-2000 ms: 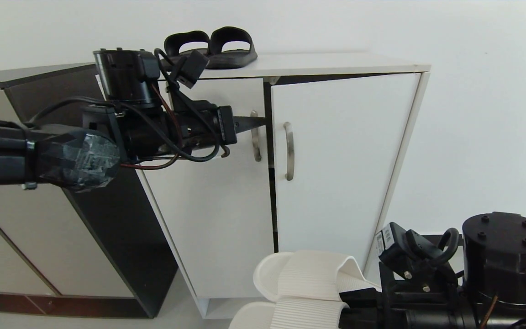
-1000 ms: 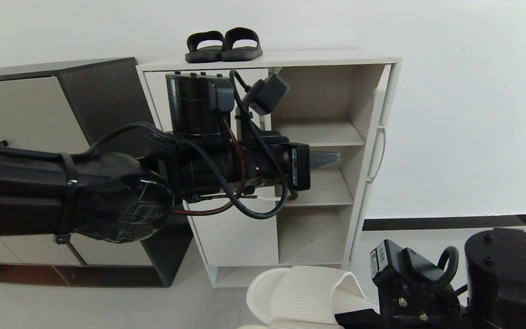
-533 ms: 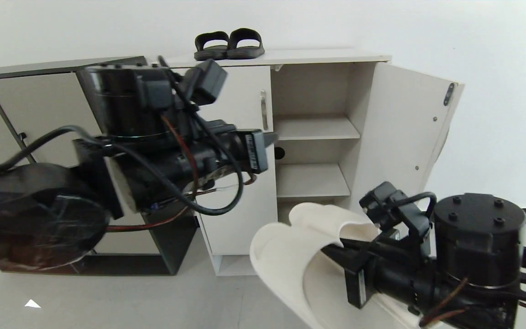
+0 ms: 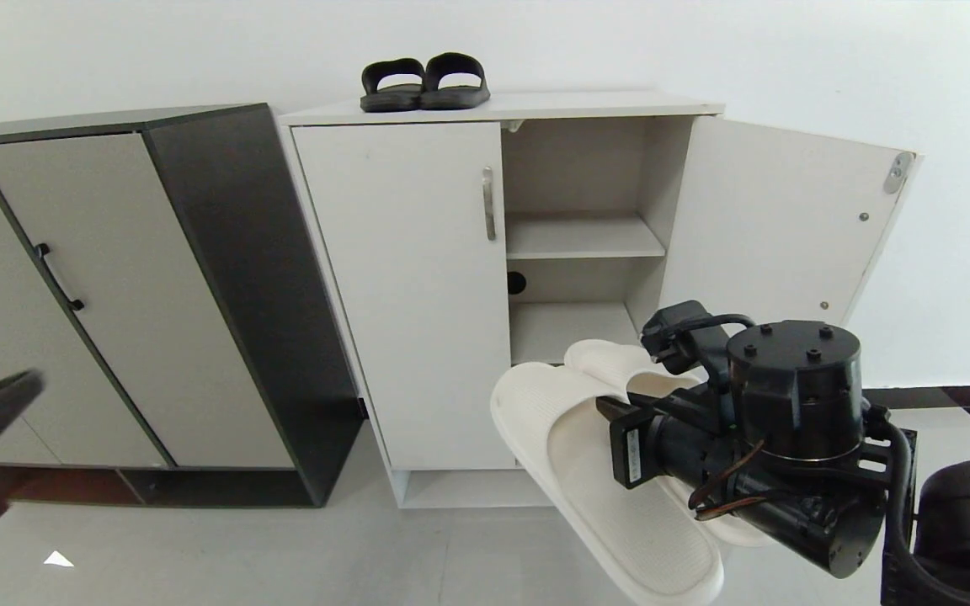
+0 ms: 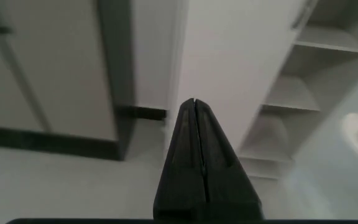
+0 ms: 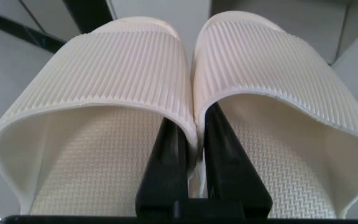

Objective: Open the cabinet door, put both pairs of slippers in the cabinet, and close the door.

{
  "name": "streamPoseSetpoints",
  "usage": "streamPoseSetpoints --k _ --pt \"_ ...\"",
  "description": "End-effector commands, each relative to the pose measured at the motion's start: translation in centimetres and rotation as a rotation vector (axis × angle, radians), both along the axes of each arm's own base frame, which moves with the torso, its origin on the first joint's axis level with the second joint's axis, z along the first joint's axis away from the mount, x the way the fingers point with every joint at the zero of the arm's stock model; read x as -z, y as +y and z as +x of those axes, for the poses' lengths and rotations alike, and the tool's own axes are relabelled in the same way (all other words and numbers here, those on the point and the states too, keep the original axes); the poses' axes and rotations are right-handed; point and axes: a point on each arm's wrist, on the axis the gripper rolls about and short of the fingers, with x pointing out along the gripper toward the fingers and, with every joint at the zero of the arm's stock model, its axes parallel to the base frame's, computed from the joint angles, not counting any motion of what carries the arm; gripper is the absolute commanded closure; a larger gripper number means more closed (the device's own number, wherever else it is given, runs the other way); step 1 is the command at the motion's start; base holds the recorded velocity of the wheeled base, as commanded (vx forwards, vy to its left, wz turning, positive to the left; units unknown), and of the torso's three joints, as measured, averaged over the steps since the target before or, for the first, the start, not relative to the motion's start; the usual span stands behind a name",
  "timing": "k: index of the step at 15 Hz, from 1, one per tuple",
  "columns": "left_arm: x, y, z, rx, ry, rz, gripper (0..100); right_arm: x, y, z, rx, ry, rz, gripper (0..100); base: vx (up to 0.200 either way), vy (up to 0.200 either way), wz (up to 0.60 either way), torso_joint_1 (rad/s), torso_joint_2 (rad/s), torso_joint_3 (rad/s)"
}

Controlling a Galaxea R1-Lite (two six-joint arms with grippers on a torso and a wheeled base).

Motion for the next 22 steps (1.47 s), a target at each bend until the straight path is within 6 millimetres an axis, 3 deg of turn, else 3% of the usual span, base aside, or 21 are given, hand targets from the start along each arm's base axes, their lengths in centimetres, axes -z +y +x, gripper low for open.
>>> streamPoseSetpoints --k 1,3,7,9,12,15,20,22 --pt "10.7 2.5 -9.2 -0.274 -0.042 0.029 100 0.1 0.1 0.0 -0.002 0.002 -0.003 100 0.000 0.000 0.00 0.000 0.00 0.000" --pt "13.9 2.4 -8.4 -0.237 -0.013 0.026 100 0.2 0.1 0.0 -0.005 0.004 -0.005 100 0.000 0.000 0.00 0.000 0.00 0.000" --pt "14.0 1.7 -8.3 0.059 0.000 0.001 100 0.7 0.5 -0.3 -0.023 0.015 -0.016 100 0.000 0.000 0.00 0.000 0.00 0.000" --pt "14.7 1.6 -8.3 0.131 0.087 0.118 100 0.9 0.8 -0.8 -0.039 0.020 -0.022 100 0.000 0.000 0.00 0.000 0.00 0.000" --pt "14.7 1.3 -8.5 -0.030 0.064 0.113 100 1.1 0.8 -0.9 -0.041 0.022 -0.027 100 0.000 0.000 0.00 0.000 0.00 0.000" --pt "14.8 1.2 -9.0 0.155 -0.026 0.102 100 1.0 0.8 -1.1 -0.045 0.020 -0.026 100 0.000 0.000 0.00 0.000 0.00 0.000" --pt "14.8 1.2 -9.0 0.149 -0.025 0.098 100 2.1 1.3 -0.8 -0.048 0.047 -0.048 100 0.000 0.000 0.00 0.000 0.00 0.000" --pt "14.8 1.2 -9.0 0.149 -0.025 0.098 100 2.6 1.8 -0.4 -0.039 0.069 -0.038 100 0.000 -0.200 0.00 0.007 0.00 0.002"
